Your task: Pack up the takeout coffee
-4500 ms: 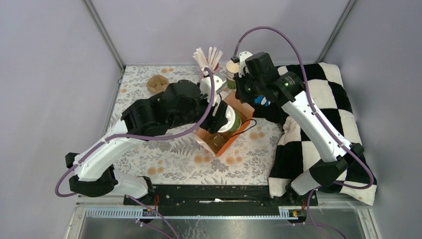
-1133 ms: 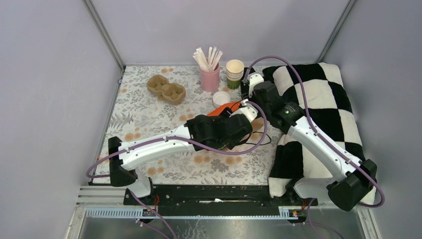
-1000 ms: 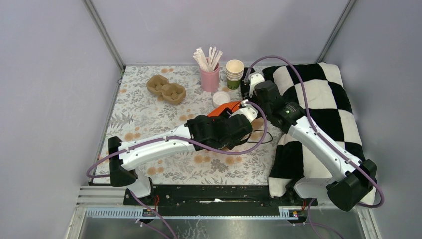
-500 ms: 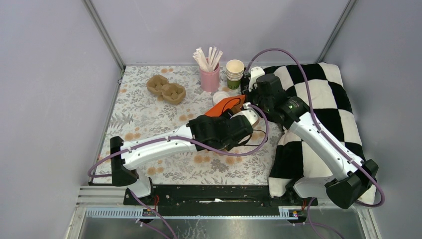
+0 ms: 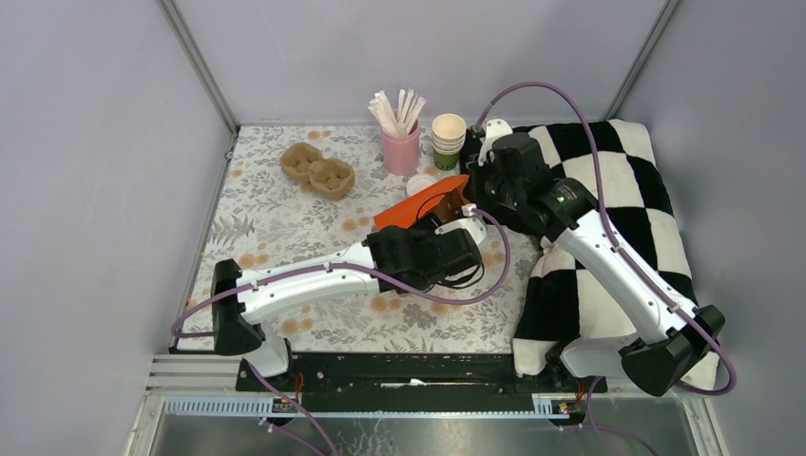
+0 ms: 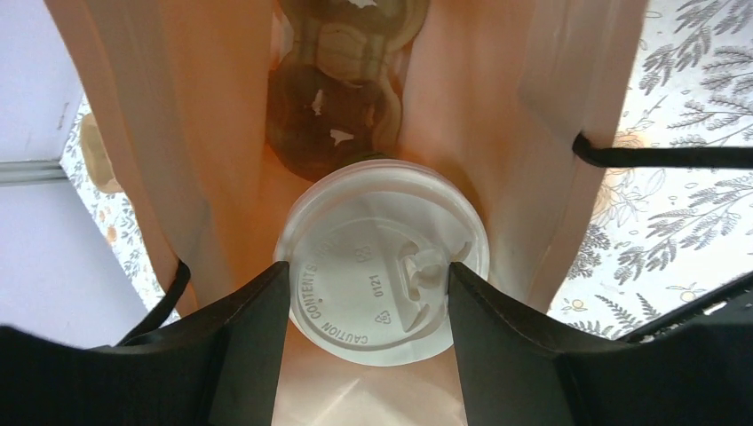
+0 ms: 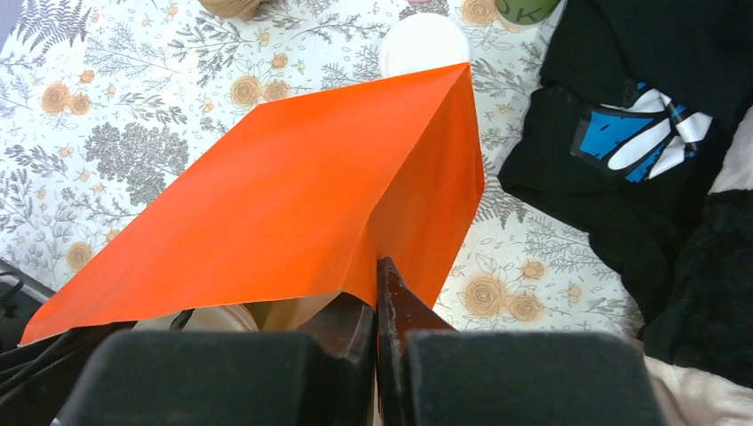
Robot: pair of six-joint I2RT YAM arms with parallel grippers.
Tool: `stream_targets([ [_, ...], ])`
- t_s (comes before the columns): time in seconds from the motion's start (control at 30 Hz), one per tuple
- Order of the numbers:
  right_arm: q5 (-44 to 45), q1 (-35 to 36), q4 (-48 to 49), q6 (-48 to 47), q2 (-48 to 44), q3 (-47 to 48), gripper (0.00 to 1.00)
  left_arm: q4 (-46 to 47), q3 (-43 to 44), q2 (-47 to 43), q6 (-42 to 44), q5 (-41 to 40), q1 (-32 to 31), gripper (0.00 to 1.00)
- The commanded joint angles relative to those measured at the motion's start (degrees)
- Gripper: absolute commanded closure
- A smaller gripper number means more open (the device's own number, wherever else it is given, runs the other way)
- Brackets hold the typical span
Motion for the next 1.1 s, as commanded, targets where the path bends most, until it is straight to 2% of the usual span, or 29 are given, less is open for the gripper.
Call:
stream_targets([
  [0.0, -2.94, -0.15, -0.05, 2.48, 1.28, 2.93, 1.00, 2.37, -0.58, -1.22, 1.43, -4.69, -0.30, 0.56],
  [0.27, -5.02, -0.78, -3.73, 6.14, 3.39, 3.76, 1.00, 8.86, -1.13, -2.07, 5.08, -7.45, -0.20, 0.56],
  [0.4, -5.55, -1.19, -3.67, 6.53, 2.63, 3.19, 1.00, 12.09, -4.85, -3.49, 7.38, -7.16, -0.22, 0.56],
  [0.53, -6.47, -1.32, -4.29, 6.50, 2.80, 3.71, 1.00, 14.28, -9.15, -4.77, 9.69, -6.44, 0.11, 0.56],
  [1.07, -9.09, -1.32, -2.45, 4.06, 2.24, 2.27, 1.00, 21.60, -17.00, -11.14, 15.62, 0.25, 6.35, 0.57],
])
